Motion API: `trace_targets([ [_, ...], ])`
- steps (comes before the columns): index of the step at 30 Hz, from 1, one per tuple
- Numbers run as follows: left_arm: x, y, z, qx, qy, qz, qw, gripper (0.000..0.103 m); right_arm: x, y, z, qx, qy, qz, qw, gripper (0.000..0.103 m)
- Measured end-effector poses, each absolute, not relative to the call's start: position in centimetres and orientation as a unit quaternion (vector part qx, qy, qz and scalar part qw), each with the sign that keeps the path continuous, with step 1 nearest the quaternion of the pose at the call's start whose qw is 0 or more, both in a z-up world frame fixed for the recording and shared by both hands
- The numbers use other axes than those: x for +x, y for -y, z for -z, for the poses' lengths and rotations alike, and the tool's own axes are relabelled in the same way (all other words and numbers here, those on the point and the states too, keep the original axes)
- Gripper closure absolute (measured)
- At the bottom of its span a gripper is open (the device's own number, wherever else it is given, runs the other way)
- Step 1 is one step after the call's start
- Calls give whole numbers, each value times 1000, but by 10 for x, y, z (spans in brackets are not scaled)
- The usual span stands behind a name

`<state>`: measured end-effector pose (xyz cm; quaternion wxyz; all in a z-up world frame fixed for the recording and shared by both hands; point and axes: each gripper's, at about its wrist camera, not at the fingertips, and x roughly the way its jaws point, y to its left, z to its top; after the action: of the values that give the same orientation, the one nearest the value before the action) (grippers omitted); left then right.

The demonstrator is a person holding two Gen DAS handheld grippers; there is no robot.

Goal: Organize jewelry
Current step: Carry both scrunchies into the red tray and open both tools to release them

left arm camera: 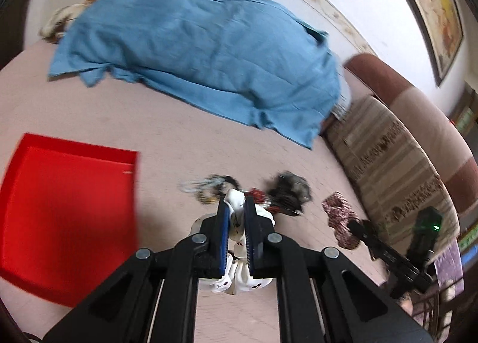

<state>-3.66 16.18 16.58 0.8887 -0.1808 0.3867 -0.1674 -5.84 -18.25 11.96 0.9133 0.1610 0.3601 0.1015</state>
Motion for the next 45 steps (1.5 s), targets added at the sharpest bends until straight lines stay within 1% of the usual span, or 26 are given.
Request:
trace_targets([
  [5, -36, -216, -156, -180, -377, 95, 904, 94, -44, 119, -127, 126, -376, -156, 904, 94],
  [14, -2, -314, -125, -222, -376, 0, 899, 94, -10, 0, -127, 79, -402, -233, 882, 94],
  [20, 24, -347, -111, -223, -374, -38, 899, 94, 16, -76, -118, 41, -415, -273, 867, 93],
  [25, 40, -366, -98, -223, -375, -53, 898, 94, 43, -130, -95, 6, -433, -285, 855, 93],
  [33, 51, -387, -80, -251, -378, -56, 889, 93, 66, -174, -62, -29, -459, -286, 841, 92],
  [35, 51, -390, -80, -255, -375, -57, 889, 91, 71, -179, -58, -30, -462, -287, 839, 92],
  [37, 50, -392, -81, -259, -369, -58, 891, 77, 74, -183, -56, -32, -460, -287, 840, 92],
  [38, 50, -393, -83, -260, -365, -59, 892, 73, 74, -185, -57, -32, -460, -287, 840, 91],
  [40, 46, -393, -87, -262, -353, -59, 896, 59, 75, -186, -58, -30, -459, -289, 839, 84],
  [41, 44, -393, -89, -263, -346, -57, 899, 56, 76, -187, -58, -30, -458, -289, 840, 72],
  [42, 43, -393, -91, -263, -341, -54, 901, 52, 77, -187, -59, -28, -457, -290, 840, 57],
  [44, 38, -390, -96, -259, -329, -49, 907, 48, 75, -184, -63, -24, -450, -287, 845, 43],
  [45, 36, -389, -98, -255, -325, -49, 910, 47, 74, -180, -66, -21, -447, -285, 848, 42],
])
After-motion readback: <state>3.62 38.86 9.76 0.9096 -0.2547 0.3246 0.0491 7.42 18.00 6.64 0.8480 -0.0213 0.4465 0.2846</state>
